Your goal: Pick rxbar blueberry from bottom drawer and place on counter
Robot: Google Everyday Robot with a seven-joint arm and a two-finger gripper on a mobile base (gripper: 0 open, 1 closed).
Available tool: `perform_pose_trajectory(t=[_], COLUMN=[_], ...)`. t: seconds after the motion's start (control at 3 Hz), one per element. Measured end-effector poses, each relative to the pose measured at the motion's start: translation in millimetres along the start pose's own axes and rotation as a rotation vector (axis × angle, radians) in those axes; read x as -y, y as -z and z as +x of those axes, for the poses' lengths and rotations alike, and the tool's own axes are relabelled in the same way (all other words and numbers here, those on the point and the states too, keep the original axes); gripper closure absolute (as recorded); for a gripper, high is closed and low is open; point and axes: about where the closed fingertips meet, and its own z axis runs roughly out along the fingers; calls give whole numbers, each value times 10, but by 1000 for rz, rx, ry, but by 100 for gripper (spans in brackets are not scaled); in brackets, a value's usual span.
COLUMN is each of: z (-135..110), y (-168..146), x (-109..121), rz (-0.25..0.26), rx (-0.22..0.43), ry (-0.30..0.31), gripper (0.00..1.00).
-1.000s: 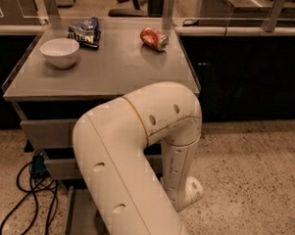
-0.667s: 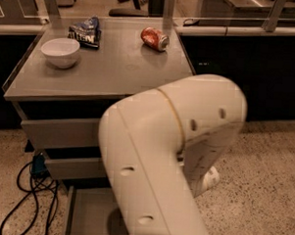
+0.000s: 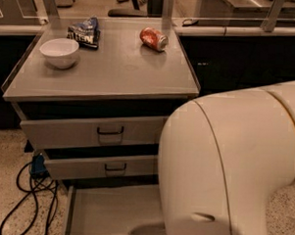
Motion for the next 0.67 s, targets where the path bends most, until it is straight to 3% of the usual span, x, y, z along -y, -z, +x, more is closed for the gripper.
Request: perform_pose_trajectory(t=[0.67], z=[-91], y=[-57], x=[113], rz=[-30], rx=[14], ry=[23], gripper=[100])
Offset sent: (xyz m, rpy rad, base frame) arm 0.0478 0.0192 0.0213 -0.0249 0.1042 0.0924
